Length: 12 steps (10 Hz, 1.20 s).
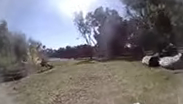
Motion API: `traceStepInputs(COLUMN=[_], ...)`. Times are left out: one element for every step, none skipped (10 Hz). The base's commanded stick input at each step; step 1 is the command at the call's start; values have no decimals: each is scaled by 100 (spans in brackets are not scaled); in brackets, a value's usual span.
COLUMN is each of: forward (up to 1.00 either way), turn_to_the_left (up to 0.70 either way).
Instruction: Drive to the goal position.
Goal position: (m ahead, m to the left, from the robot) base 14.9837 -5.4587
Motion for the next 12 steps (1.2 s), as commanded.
traceStepInputs(forward=[70,70,70,70,70,70,70,70,70,70,70,70], turn_to_the_left=[-26,-11,0,0,0,0,0,0,-7,-14,-22,0])
